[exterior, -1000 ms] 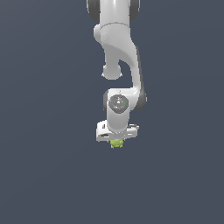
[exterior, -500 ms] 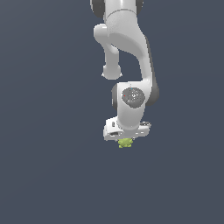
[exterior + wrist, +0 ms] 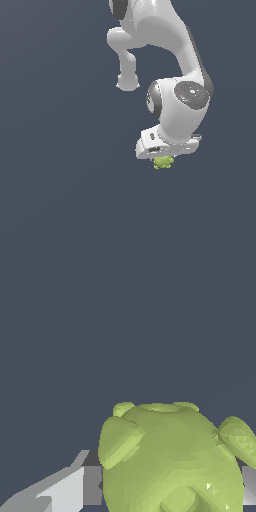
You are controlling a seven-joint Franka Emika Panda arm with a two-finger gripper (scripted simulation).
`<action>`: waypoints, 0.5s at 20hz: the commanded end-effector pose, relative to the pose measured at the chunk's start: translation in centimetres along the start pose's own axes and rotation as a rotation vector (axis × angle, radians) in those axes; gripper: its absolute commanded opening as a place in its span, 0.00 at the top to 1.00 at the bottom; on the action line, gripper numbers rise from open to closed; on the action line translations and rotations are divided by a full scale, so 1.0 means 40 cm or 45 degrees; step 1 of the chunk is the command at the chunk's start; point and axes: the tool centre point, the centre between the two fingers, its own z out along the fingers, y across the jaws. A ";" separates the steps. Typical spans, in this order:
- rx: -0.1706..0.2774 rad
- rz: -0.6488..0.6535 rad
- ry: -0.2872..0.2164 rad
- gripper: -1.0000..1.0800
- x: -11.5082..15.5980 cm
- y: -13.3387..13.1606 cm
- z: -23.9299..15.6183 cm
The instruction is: Pick up the object and move it to a goal position.
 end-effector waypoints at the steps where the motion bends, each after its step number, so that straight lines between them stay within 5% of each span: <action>1: 0.000 0.001 -0.001 1.00 0.021 -0.036 -0.044; 10: 0.000 0.001 -0.001 1.00 0.073 -0.113 -0.136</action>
